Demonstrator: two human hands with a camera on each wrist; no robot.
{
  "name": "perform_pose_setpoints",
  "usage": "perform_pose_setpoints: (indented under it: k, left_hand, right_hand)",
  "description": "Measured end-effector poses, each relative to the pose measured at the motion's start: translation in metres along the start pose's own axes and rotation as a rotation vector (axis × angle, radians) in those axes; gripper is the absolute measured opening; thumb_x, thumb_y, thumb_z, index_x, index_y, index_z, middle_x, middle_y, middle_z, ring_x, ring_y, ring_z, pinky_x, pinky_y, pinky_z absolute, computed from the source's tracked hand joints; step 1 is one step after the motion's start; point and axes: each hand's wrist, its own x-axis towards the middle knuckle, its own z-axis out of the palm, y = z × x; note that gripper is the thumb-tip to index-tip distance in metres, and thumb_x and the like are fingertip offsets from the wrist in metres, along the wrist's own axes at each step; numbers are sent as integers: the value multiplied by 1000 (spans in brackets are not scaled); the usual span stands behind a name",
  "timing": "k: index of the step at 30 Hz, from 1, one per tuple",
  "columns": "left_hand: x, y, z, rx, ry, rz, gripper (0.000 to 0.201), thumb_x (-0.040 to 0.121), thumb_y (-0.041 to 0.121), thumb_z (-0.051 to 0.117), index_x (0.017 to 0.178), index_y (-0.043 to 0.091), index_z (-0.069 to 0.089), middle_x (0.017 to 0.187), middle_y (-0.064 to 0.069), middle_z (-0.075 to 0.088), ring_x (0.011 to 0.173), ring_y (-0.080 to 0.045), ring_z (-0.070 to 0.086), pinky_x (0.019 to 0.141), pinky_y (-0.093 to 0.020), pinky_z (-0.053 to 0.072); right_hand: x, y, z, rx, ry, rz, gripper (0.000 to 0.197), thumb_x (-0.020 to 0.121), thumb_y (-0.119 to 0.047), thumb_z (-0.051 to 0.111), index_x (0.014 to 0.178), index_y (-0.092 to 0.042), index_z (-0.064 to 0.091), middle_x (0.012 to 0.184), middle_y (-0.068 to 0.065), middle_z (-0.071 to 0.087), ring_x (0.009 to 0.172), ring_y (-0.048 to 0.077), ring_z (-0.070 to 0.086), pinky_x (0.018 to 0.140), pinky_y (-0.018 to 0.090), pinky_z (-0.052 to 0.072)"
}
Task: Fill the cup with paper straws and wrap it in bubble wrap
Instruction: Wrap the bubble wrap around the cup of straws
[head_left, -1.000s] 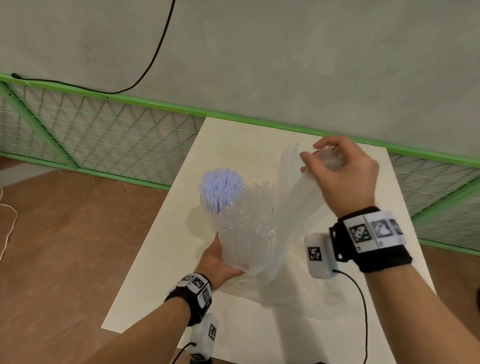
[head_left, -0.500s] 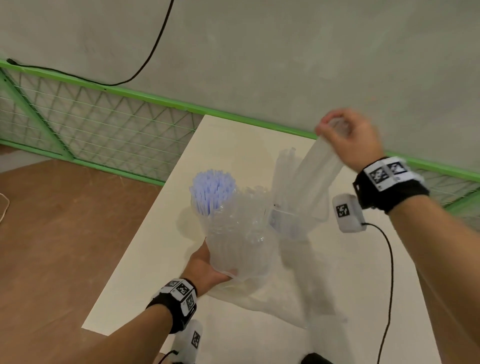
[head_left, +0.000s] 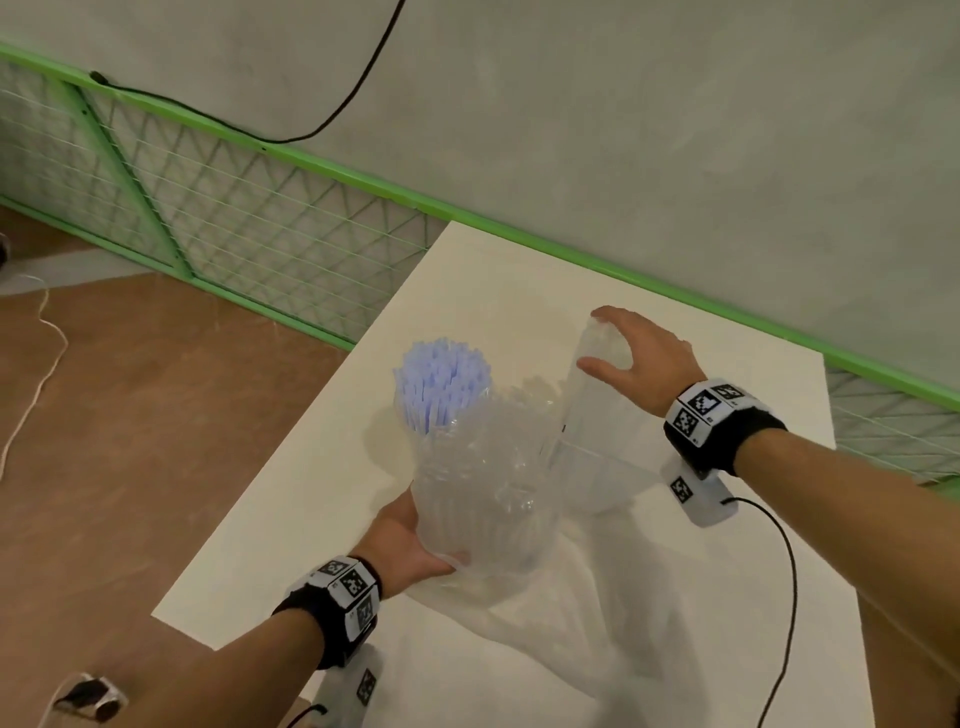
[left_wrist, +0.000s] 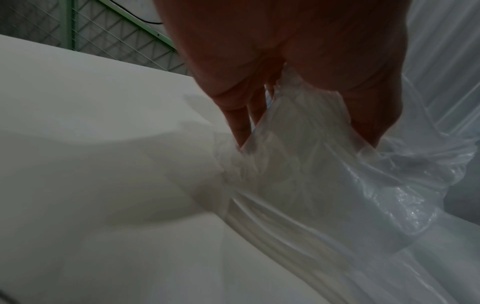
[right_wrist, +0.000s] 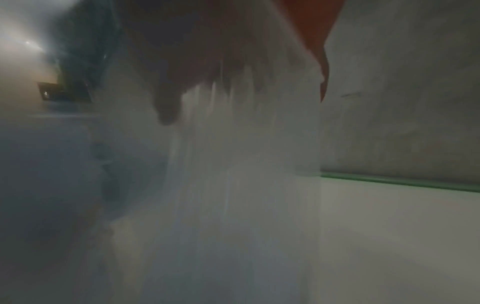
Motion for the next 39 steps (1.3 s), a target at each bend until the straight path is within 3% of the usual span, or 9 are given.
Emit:
perform_pose_setpoints:
  k: [5, 9, 16, 22, 24, 27, 32, 35, 39]
  left_hand:
    - [0, -2, 0, 13, 9, 11, 81, 51, 34, 93, 125, 20, 62, 110, 15, 73, 106, -1, 67, 92, -19, 52]
    - [1, -3, 0, 29, 12, 14, 79, 55, 29, 93, 127, 20, 61, 112, 15, 72, 108, -4, 66, 96, -26, 53]
    - [1, -3, 0, 53, 22, 30, 81, 55, 29, 94, 129, 22, 60, 114, 16, 71, 110, -4, 66, 99, -32, 52]
    - [1, -2, -1, 93, 17, 25, 84, 53, 37, 93, 129, 24, 59, 114, 17, 70, 109, 0, 65, 99, -30, 52]
    - [1, -2, -1, 100, 15, 21, 83, 54, 37, 93, 129, 24, 59, 113, 17, 71, 108, 2, 65, 98, -29, 52]
    - [1, -2, -1, 105, 15, 15, 81, 54, 36, 92, 128, 26, 60, 111, 19, 71, 106, 2, 65, 97, -29, 52]
    - [1, -1, 0, 121, 28, 12, 84, 53, 38, 91, 129, 27, 58, 111, 20, 70, 105, 4, 64, 97, -27, 52]
    - [1, 0, 0, 149, 24, 17, 81, 55, 37, 90, 129, 29, 58, 111, 24, 69, 105, 6, 63, 97, -26, 52]
    - [0, 1, 0, 141, 22, 13, 78, 56, 34, 90, 128, 30, 59, 108, 29, 68, 105, 4, 64, 96, -27, 52]
  right_hand:
    - [2, 11, -4, 161, 192, -50, 36, 86, -33, 59, 115, -13, 65, 114, 5, 68, 104, 27, 62, 90, 26, 39]
    - [2, 16, -6, 22, 204, -83, 26, 91, -23, 66, 115, -13, 70, 114, 10, 64, 109, 34, 55, 95, 41, 41]
    - [-2, -1, -5, -64, 106, -96, 26, 96, -23, 59, 116, -9, 67, 102, 10, 67, 97, 33, 57, 83, 34, 39]
    - [4, 3, -23, 100, 80, 90, 12, 91, -34, 65, 96, -23, 65, 83, -8, 68, 77, 21, 62, 75, 28, 43]
    - [3, 3, -23, 55, 45, 61, 22, 93, -45, 58, 92, -24, 64, 79, -10, 65, 78, 23, 62, 73, 29, 41]
    - [-1, -2, -24, 65, 57, -9, 60, 91, -63, 30, 99, -18, 69, 87, 0, 65, 84, 25, 55, 76, 33, 37]
    - [-1, -13, -12, -40, 21, 9, 42, 84, -61, 58, 116, -34, 56, 129, -5, 48, 122, 23, 41, 98, 46, 31]
    - [6, -11, -2, 20, 2, 46, 31, 87, -57, 55, 105, -32, 55, 119, -9, 56, 109, 19, 53, 94, 44, 39]
    - [9, -9, 0, 121, 74, 116, 17, 89, -40, 55, 100, -27, 54, 104, -6, 66, 94, 27, 60, 82, 41, 50]
